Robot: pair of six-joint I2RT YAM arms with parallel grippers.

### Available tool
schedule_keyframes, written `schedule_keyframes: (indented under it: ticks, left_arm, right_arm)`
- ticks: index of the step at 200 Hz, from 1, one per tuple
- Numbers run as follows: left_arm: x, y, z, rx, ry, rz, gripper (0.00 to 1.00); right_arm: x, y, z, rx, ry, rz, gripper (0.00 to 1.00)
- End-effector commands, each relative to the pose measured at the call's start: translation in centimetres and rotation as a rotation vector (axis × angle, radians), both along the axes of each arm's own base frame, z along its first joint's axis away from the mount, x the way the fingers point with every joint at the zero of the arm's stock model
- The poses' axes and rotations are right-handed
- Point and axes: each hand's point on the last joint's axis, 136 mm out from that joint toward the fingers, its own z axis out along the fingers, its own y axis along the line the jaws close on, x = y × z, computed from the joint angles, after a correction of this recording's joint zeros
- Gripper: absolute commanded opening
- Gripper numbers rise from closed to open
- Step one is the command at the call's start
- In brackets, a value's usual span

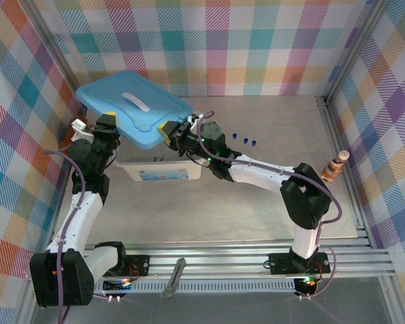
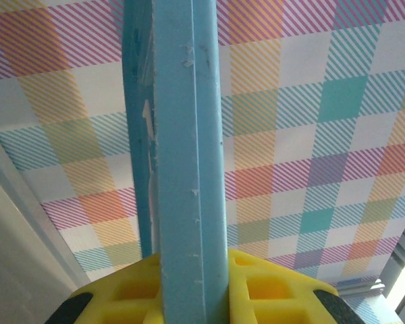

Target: Organize the chemistry lab equipment

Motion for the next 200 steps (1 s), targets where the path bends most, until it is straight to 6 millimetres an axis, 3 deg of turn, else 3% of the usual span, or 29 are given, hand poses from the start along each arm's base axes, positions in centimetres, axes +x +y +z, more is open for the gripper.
schedule_keyframes:
  ticks: [1, 29, 52, 70, 98, 132, 200]
  left_arm:
    - [-1.1, -1.2, 2.3, 0.025, -0.095, -0.049, 0.05]
    - [-1.1, -1.4, 1.8, 0.029, -0.080, -0.060, 0.18]
    - [-1.0, -1.6, 1.3, 0.033, -0.065, -0.068, 0.39]
    - [-0.9, -1.8, 0.7, 0.048, -0.032, -0.078, 0.48]
    - [-0.7, -2.0, -0.4, 0.109, 0.044, -0.089, 0.51]
    - [-0.9, -2.6, -1.2, 0.173, 0.096, -0.120, 0.53]
    - [-2.4, -1.5, -3.5, 0.387, 0.324, -0.136, 0.55]
  right_arm:
    - [1.0, -0.8, 3.0, 0.037, -0.083, -0.035, 0.19]
    - [1.1, -0.8, 3.4, 0.029, -0.100, -0.033, 0.16]
    - [1.2, -0.9, 3.6, 0.029, -0.115, -0.030, 0.16]
    - [1.1, -1.1, 4.2, 0.024, -0.142, -0.038, 0.15]
    - [1.3, -2.2, 5.6, -0.020, -0.219, -0.082, 0.13]
    - [1.4, -3.4, 5.9, -0.086, -0.256, -0.104, 0.12]
    - [3.0, -8.2, 7.7, -0.140, -0.308, -0.103, 0.12]
